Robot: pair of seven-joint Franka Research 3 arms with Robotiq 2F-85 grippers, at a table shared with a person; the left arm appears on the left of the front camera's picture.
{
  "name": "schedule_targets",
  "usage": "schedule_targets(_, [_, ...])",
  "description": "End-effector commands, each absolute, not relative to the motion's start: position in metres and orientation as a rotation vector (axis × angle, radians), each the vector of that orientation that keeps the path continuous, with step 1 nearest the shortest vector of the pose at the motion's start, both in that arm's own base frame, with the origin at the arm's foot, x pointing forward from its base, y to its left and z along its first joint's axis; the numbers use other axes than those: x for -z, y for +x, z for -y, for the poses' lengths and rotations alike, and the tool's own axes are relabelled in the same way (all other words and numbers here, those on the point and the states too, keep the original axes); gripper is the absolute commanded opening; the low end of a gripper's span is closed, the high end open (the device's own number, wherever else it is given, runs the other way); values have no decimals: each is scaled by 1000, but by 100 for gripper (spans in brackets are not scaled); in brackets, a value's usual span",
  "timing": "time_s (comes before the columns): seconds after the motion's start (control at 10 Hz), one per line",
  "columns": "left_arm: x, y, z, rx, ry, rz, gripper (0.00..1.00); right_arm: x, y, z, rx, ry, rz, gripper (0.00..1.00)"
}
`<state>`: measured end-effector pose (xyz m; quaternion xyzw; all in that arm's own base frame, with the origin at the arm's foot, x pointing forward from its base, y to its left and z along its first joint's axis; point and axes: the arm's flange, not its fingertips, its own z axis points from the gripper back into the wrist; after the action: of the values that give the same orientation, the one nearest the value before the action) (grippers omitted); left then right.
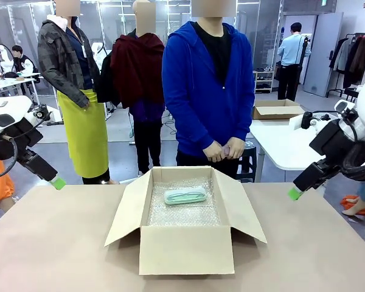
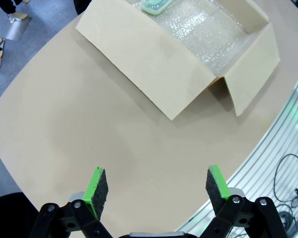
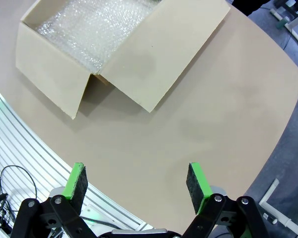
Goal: Pack the glasses set securely to prepare it for shipping.
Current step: Put the Glasses case from the right side of the table into the Package Box.
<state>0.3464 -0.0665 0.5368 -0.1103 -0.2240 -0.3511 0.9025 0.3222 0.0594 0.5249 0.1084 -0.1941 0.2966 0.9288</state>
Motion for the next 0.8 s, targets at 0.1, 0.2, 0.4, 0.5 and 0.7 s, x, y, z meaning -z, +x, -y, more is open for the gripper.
schedule_targets(0.1, [-538,347,65,732,-239,471,100,-525,323,-60,-593,215,403,100])
schedule_targets(0.2, [-538,347,65,732,-239,471,100,-525,323,-60,-593,215,403,100])
schedule_targets(0.4, [-538,347,65,732,-239,471,100,-525,323,-60,-593,215,403,100])
schedule_targets(0.5, [-538,347,65,732,-239,471,100,-525,323,-60,-593,215,403,100])
schedule_targets(0.7, [-538,347,65,732,-239,471,100,-525,323,-60,-593,215,403,100])
